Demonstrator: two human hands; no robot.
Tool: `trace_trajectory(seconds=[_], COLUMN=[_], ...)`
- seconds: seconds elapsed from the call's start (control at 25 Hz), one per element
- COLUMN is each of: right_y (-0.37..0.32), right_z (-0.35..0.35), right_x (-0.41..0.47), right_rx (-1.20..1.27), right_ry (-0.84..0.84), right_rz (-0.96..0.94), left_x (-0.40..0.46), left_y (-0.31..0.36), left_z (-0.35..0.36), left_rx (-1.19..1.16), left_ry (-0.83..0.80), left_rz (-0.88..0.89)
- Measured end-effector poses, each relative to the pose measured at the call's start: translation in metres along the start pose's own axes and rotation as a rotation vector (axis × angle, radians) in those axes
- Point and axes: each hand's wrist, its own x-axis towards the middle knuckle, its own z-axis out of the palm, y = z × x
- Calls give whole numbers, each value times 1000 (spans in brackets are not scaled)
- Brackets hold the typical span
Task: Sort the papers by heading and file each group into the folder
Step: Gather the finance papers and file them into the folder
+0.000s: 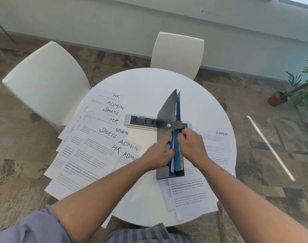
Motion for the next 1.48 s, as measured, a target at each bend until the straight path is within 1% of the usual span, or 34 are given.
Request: trace_trajectory(seconds=[0.08, 0.24, 0.44, 0.52, 0.64, 0.72, 0.8, 0.96, 1.24, 1.32, 1.48], right_y=[-1, -3, -5, -4, -5, -7, -8, -2, -10, -9, -7], right_z=[0, 5, 5, 6, 8, 7, 1, -8, -28, -28, -22], right_x=[4, 7, 7, 8, 10, 10, 9, 6, -8, -13, -15], right_rx=[-52, -60, -130, -161, -143, -159, -181, -37, 254, 310, 369], right_ry=[19, 42, -20, -11, 3, -7, -54, -276, -485, -484, -346], right_rz=[-8, -27, -51, -63, -62, -93, -102, -20, 43, 54, 86], left_x=[1, -1, 4, 4, 3, 3, 4, 4, 1, 3, 4], left_y=[0, 1, -5, -6, -5, -6, -8, -9, -6, -7, -5], left_z=[0, 0, -1, -1, -1, -2, -2, -2, -2, -1, 1], left_rx=[0, -7, 4, -5, 0, -6, -20, -57, -85, -49, -1], left_ry=[0, -6, 3, -3, -2, 7, 5, -22, -33, -26, -7], left_rz=[-9, -8, 15, 8, 3, 1, -1, 6, 0, 11, 23])
